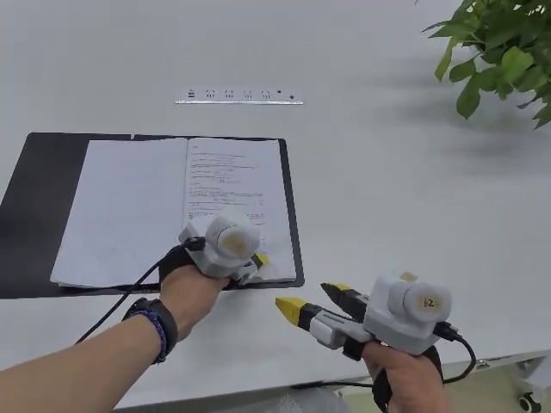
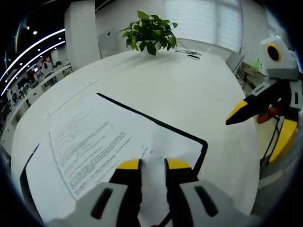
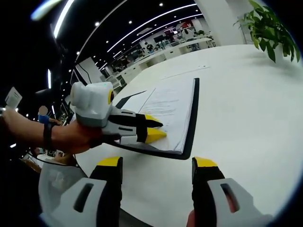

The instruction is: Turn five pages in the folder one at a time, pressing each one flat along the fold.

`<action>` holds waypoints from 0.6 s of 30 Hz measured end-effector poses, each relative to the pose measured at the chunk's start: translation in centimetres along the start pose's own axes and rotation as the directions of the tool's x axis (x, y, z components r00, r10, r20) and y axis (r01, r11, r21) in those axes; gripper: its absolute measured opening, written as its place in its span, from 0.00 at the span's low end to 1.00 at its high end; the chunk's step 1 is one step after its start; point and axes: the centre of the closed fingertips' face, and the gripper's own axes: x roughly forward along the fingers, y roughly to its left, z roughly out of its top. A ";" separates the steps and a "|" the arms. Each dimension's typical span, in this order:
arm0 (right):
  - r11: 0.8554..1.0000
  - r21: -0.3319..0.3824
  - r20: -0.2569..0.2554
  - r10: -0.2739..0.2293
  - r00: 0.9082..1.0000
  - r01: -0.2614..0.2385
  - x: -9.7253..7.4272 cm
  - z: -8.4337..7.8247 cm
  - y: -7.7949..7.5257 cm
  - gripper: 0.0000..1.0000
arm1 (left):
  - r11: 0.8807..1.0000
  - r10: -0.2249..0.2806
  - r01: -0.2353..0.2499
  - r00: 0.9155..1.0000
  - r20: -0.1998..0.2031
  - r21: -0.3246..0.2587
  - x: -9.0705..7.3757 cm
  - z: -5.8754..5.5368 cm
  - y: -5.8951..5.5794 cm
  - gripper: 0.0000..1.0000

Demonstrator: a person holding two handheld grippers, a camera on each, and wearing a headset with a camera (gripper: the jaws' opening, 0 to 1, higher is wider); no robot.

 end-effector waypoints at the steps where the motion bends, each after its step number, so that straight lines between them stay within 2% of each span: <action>1: 1.000 0.000 0.001 0.001 1.000 -0.001 0.0 0.0 0.0 0.58 | 1.000 0.005 -0.005 1.000 0.000 -0.001 0.0 0.0 0.2 0.15; 9: 1.000 0.011 0.008 0.003 1.000 -0.003 0.1 0.1 -0.2 0.57 | 0.999 0.043 -0.044 0.999 -0.014 -0.026 -0.1 -0.1 0.5 0.06; 11: 1.000 0.009 0.006 0.005 1.000 -0.005 0.1 0.2 -0.2 0.57 | 0.998 0.057 -0.058 0.998 -0.018 -0.036 -0.2 -0.2 0.9 0.00; 12: 1.000 0.007 0.004 0.006 1.000 -0.006 0.2 0.2 -0.2 0.57 | 0.995 0.038 -0.039 0.999 -0.016 -0.090 -0.1 -0.2 0.7 0.00; 13: 1.000 0.003 0.002 0.008 1.000 -0.008 0.2 0.2 -0.2 0.57 | 0.993 0.033 -0.035 0.999 -0.017 -0.117 -0.1 -0.2 0.9 0.00; 15: 1.000 0.004 0.005 0.009 1.000 -0.009 0.2 0.4 -0.3 0.57 | 0.996 0.035 -0.036 0.999 -0.017 -0.087 -0.2 -0.2 0.9 0.00; 18: 1.000 0.006 0.007 0.009 1.000 -0.009 0.4 0.6 -0.4 0.57 | 0.996 0.031 -0.032 0.999 -0.015 -0.079 -0.1 -0.2 0.9 0.00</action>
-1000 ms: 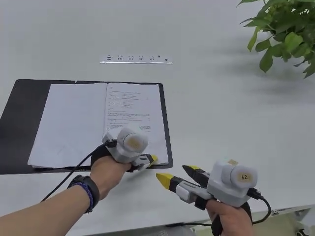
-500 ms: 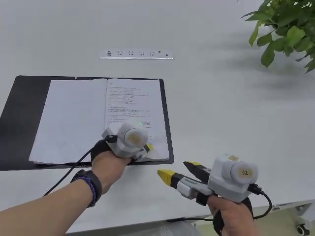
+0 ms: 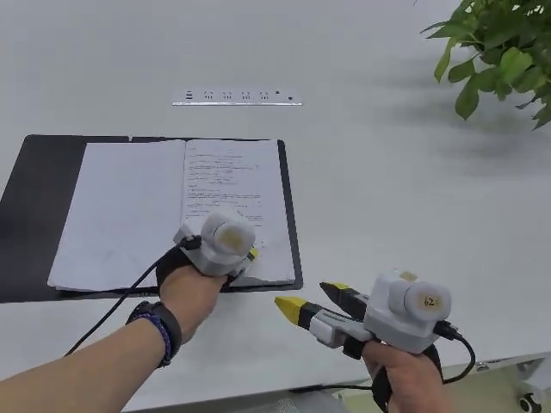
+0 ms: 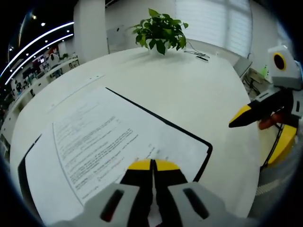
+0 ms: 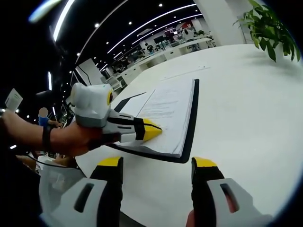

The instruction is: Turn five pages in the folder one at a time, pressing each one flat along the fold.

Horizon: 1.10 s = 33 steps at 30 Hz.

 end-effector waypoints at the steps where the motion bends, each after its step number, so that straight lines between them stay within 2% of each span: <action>1: 1.000 0.000 0.000 0.000 1.000 0.000 0.0 0.1 0.0 0.57 | 1.000 -0.002 0.002 1.000 0.000 -0.001 0.0 0.0 0.0 0.00; 6: 1.000 -0.005 0.003 0.005 1.000 -0.005 0.3 0.5 0.1 0.56 | 1.000 -0.006 0.006 1.000 0.009 -0.020 -0.2 0.2 0.2 0.00; 14: 1.000 -0.012 0.000 0.012 1.000 -0.012 0.7 0.7 0.0 0.56 | 0.999 0.007 -0.004 0.998 0.057 -0.042 -1.3 1.4 0.8 0.00; 18: 1.000 -0.003 0.018 0.015 1.000 -0.015 1.4 1.8 -0.6 0.55 | 0.999 0.012 -0.009 0.997 0.075 -0.044 -1.8 1.9 1.1 0.00; 20: 1.000 0.001 0.041 0.016 0.999 -0.016 2.0 2.8 -0.9 0.53 | 0.999 0.014 -0.011 0.997 0.080 -0.040 -2.1 2.0 1.2 0.00; 25: 0.991 0.120 0.142 0.040 0.989 -0.058 4.5 5.7 -1.5 0.48 | 0.999 0.016 -0.013 0.996 0.085 -0.035 -2.3 2.2 1.3 0.00; 28: 0.982 0.163 0.162 0.066 0.985 -0.092 6.1 6.5 -1.7 0.46 | 0.999 0.019 -0.016 0.996 0.087 -0.036 -2.6 2.3 1.4 0.00; 30: 0.974 0.191 0.158 0.091 0.983 -0.120 7.1 6.6 -1.7 0.45 | 0.999 0.021 -0.017 0.996 0.090 -0.041 -2.8 2.3 1.5 0.00; 33: 0.963 0.226 0.179 0.109 0.978 -0.149 7.9 7.1 -1.7 0.41 | 0.999 0.018 -0.014 0.996 0.090 -0.040 -3.0 2.3 1.5 0.00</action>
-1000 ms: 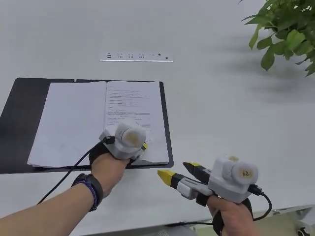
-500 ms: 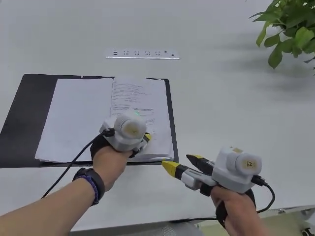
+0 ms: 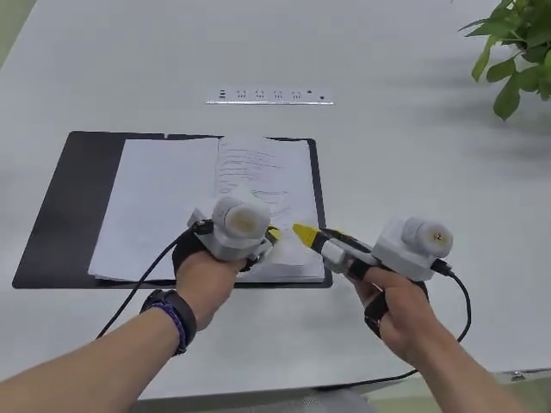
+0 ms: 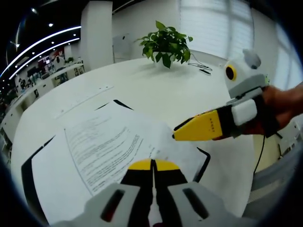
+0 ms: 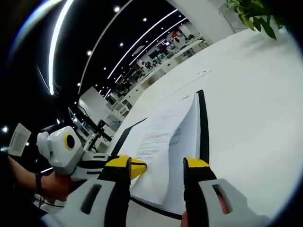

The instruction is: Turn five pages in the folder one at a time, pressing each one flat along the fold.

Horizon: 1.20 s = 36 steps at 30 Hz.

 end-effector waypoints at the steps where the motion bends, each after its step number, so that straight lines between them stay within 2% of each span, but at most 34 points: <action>1: 1.000 0.010 0.003 0.005 1.000 -0.005 0.2 0.0 -0.1 0.39 | 1.000 -0.001 0.001 1.000 -0.001 -0.008 0.0 0.0 0.0 0.00; 3: 1.000 0.019 0.002 0.008 1.000 -0.008 0.2 0.0 -0.1 0.33 | 0.999 0.008 -0.007 1.000 0.010 -0.039 -0.3 0.1 0.0 0.00; 8: 0.998 0.048 0.032 0.035 0.999 -0.037 -0.3 0.3 0.5 0.14 | 1.000 0.001 0.000 1.000 0.025 -0.027 -0.6 0.6 -0.6 0.00; 10: 0.998 0.055 0.033 0.036 0.999 -0.038 -0.4 0.2 0.5 0.12 | 0.999 0.007 -0.006 1.000 0.030 -0.037 -0.7 0.8 -0.6 0.00; 12: 0.997 0.063 0.040 0.033 0.999 -0.036 -0.6 0.2 0.4 0.06 | 0.997 0.010 -0.008 1.000 0.030 -0.070 -0.7 0.8 -0.7 0.00; 14: 0.997 0.073 0.047 0.030 0.998 -0.033 -0.7 0.2 0.3 0.00 | 0.997 0.011 -0.008 0.999 0.034 -0.077 -0.8 1.0 -1.1 0.00; 17: 0.995 0.098 0.065 0.029 0.997 -0.035 -0.9 0.4 0.5 0.00 | 0.996 0.014 -0.010 0.999 0.043 -0.087 -1.3 1.2 -1.5 0.01; 21: 0.994 0.106 0.072 0.029 0.997 -0.036 -0.9 0.5 0.7 0.00 | 0.994 0.029 -0.024 0.999 0.045 -0.106 -2.3 1.1 -1.5 0.05; 26: 0.993 0.111 0.078 0.030 0.997 -0.038 -0.9 0.5 1.2 0.00 | 0.997 0.034 -0.031 0.998 0.048 -0.070 -3.9 1.1 -1.9 0.08; 29: 0.992 0.117 0.087 0.031 0.996 -0.041 -0.9 0.7 1.5 0.00 | 0.996 0.049 -0.045 0.997 0.052 -0.073 -4.7 0.9 -1.6 0.11; 30: 0.992 0.118 0.089 0.031 0.996 -0.041 -0.9 0.7 1.5 0.00 | 0.997 0.060 -0.057 0.997 0.047 -0.057 -5.1 0.7 -1.4 0.11; 36: 0.991 0.126 0.107 0.037 0.994 -0.051 -1.0 1.1 2.2 0.00 | 0.996 0.073 -0.071 0.996 0.042 -0.051 -6.8 0.3 -0.7 0.16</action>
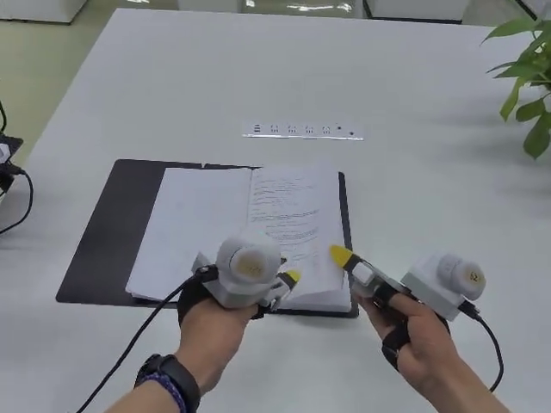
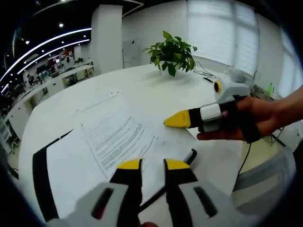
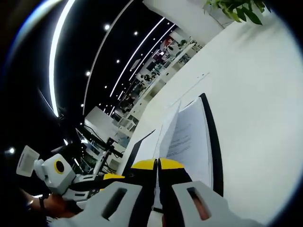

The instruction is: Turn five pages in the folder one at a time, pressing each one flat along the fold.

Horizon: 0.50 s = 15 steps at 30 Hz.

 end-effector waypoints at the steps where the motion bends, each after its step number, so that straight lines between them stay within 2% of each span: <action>1: 1.000 0.000 0.001 0.001 1.000 -0.001 0.0 0.0 0.1 0.00 | 1.000 0.004 -0.004 1.000 0.003 -0.006 -0.3 0.0 0.2 0.16; 5: 1.000 0.001 0.015 0.010 1.000 -0.010 0.0 0.4 0.6 0.00 | 0.999 0.025 -0.024 1.000 0.019 -0.025 -1.6 -0.1 1.0 0.20; 8: 1.000 -0.002 0.018 0.014 1.000 -0.014 0.0 0.4 1.0 0.00 | 0.999 0.040 -0.040 0.999 0.015 0.006 -2.3 -0.6 1.8 0.22; 11: 1.000 0.003 0.023 0.012 1.000 -0.012 0.0 0.3 1.2 0.00 | 0.998 0.057 -0.056 0.998 0.020 -0.029 -3.3 -1.0 2.8 0.24; 15: 1.000 0.007 0.035 0.014 0.999 -0.014 -0.1 0.5 1.5 0.00 | 0.996 0.078 -0.077 0.997 0.017 -0.045 -4.5 -1.7 3.7 0.27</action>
